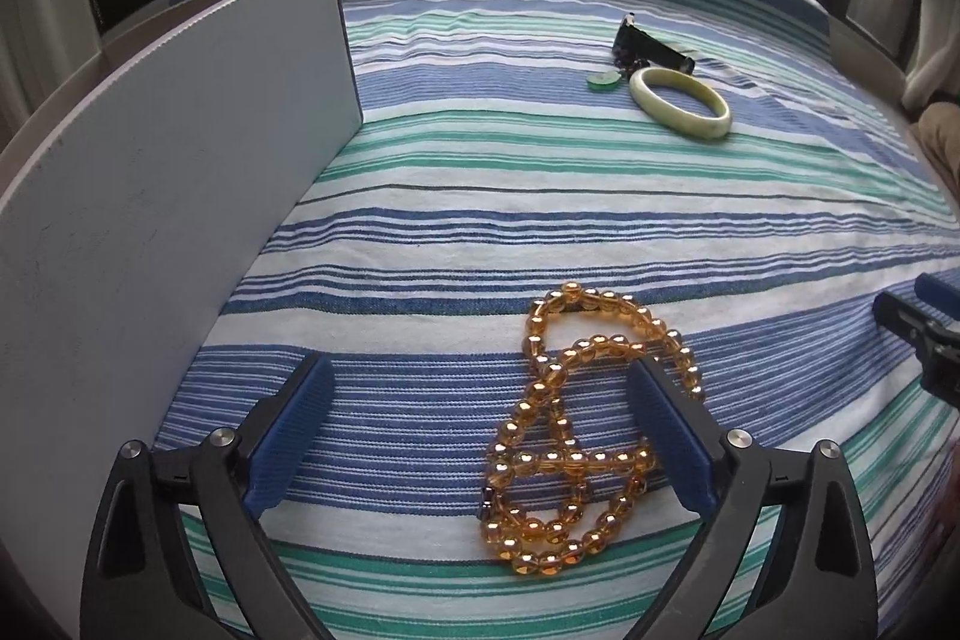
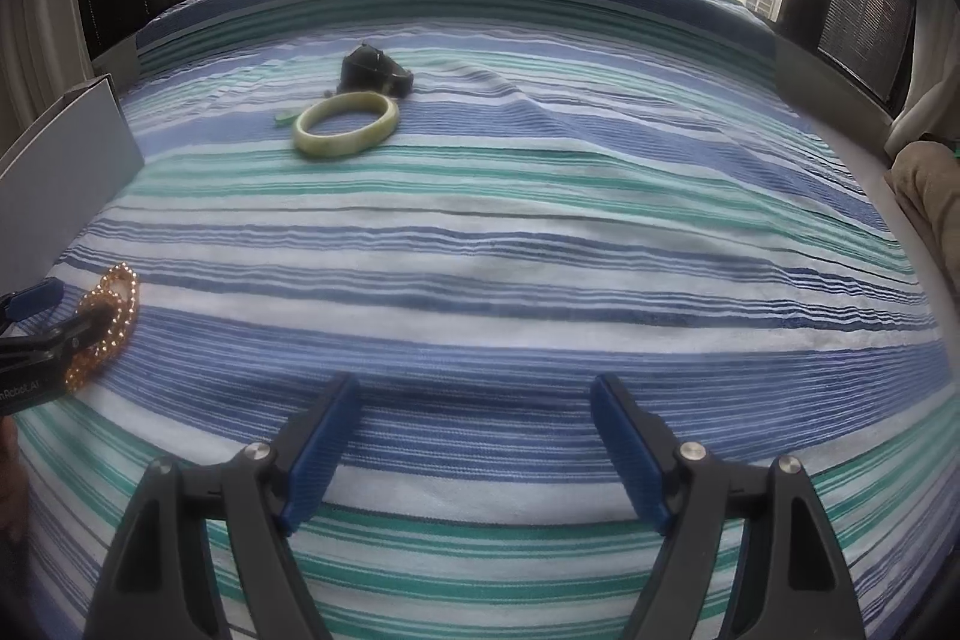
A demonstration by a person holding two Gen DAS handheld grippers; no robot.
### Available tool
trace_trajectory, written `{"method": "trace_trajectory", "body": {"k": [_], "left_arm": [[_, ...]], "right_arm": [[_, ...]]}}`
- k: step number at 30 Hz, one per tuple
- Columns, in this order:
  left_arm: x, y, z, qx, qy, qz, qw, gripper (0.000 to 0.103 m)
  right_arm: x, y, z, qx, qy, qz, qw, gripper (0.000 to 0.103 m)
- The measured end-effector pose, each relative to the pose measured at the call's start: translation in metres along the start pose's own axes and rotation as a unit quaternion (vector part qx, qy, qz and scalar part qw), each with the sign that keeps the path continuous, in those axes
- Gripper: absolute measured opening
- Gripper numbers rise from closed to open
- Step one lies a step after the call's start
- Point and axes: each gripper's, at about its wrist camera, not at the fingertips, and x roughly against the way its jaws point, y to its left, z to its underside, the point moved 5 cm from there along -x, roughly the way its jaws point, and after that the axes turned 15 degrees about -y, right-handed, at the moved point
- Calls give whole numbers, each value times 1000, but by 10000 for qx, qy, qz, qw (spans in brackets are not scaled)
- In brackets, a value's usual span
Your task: Organize jewelry
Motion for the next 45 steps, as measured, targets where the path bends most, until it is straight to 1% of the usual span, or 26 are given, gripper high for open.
{"method": "trace_trajectory", "body": {"k": [1,2,3,4,6,7,13,45], "left_arm": [[0,0,0,-2,0,-16,10000,99],[0,0,0,2,2,-18,10000,100],[0,0,0,13,6,-12,10000,100],[-1,0,1,23,12,-8,10000,100],[-1,0,1,28,20,-26,10000,101],[-1,1,1,33,23,-32,10000,101],[-2,1,2,46,31,-47,10000,102],[-2,2,1,45,18,-64,10000,103]], "right_arm": [[-8,-4,-2,-43,77,87,9999,81],[-15,-9,-3,-160,98,83,9998,81],[-21,-13,-4,-305,89,57,9995,83],[-24,-16,-5,-346,10,126,9993,90],[-26,-18,-5,-407,35,140,9991,94],[-26,-18,-5,-395,43,144,9991,94],[-26,-18,-5,-397,52,126,9991,96],[-26,-18,-6,-404,56,124,9991,96]]}}
